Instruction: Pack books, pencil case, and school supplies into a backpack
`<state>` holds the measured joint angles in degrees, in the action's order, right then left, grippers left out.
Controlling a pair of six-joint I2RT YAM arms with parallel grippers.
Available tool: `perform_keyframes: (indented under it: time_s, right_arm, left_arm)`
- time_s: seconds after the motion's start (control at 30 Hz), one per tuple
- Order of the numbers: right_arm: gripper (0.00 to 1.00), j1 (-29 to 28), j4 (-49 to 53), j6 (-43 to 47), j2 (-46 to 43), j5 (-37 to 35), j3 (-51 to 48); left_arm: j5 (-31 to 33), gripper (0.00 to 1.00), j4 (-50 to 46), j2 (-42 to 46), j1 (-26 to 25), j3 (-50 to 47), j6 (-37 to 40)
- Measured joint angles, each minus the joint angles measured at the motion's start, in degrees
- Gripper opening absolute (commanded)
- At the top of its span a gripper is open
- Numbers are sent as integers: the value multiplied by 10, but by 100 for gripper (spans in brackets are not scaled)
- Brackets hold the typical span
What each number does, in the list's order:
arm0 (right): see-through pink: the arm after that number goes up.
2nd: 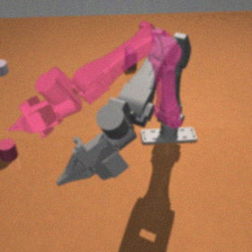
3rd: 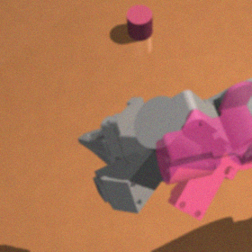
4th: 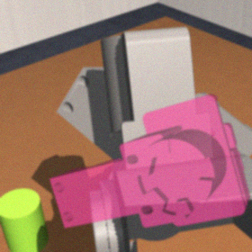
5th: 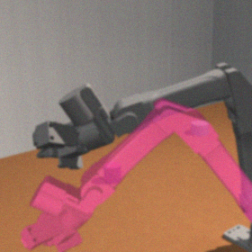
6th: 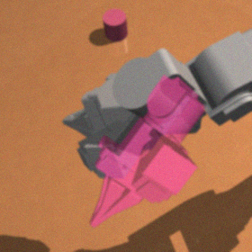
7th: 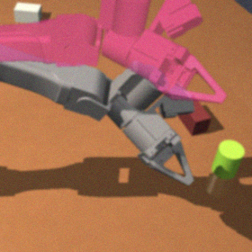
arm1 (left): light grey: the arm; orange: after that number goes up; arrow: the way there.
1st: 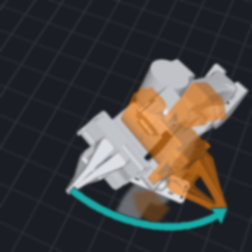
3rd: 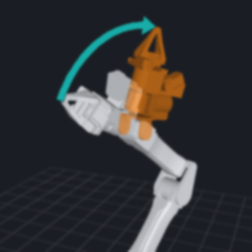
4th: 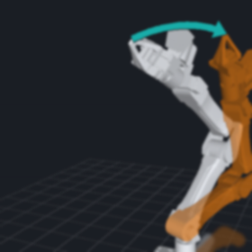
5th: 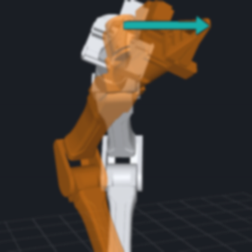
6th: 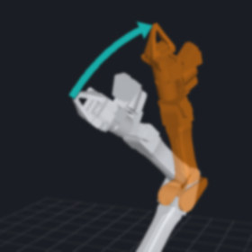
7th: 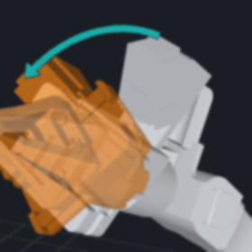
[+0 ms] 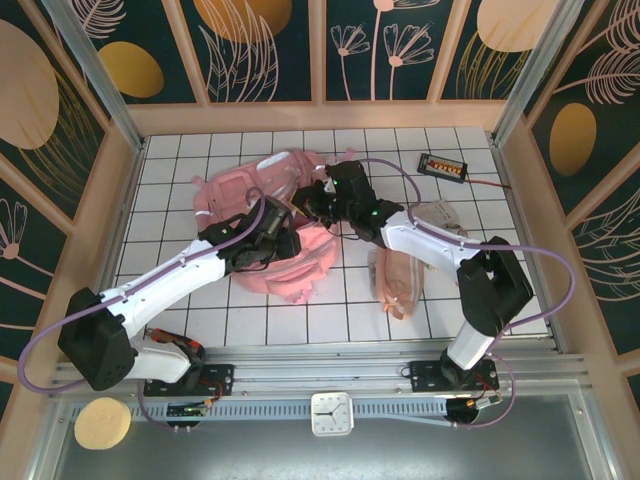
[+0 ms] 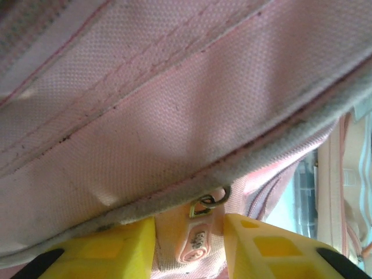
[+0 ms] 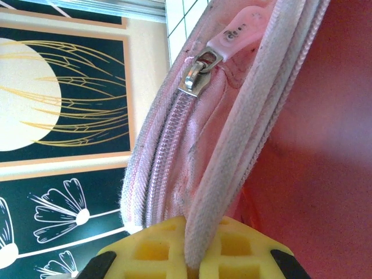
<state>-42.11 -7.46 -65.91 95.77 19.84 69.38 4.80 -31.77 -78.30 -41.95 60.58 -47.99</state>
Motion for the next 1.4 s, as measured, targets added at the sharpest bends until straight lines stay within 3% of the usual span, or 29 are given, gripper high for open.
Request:
perform_keyframes:
  time_s: [0.17,0.27,0.7,1.17,1.2,1.27,1.33,1.4]
  right_arm:
    - [0,-8,-1,-11,0,-10,0]
    - [0,-10,-1,-16,0,-10,0]
    - [0,6,15,3,0,3,2]
    - [0,57,84,115,0,92,15]
    - [7,63,91,124,0,101,15]
    - [34,75,94,137,0,120,15]
    - [48,87,80,153,-1,149,14]
    - [53,97,46,177,-3,190,9]
  left_arm:
    - [28,17,-9,-1,0,0,2]
    - [38,0,-11,-1,0,0,7]
    - [46,0,-25,38,0,-10,21]
    - [-53,0,38,99,28,-73,39]
    - [-61,0,40,102,32,-75,43]
    - [-74,0,35,108,40,-81,50]
    - [-85,0,32,108,43,-86,52]
    - [-95,0,32,103,47,-89,51]
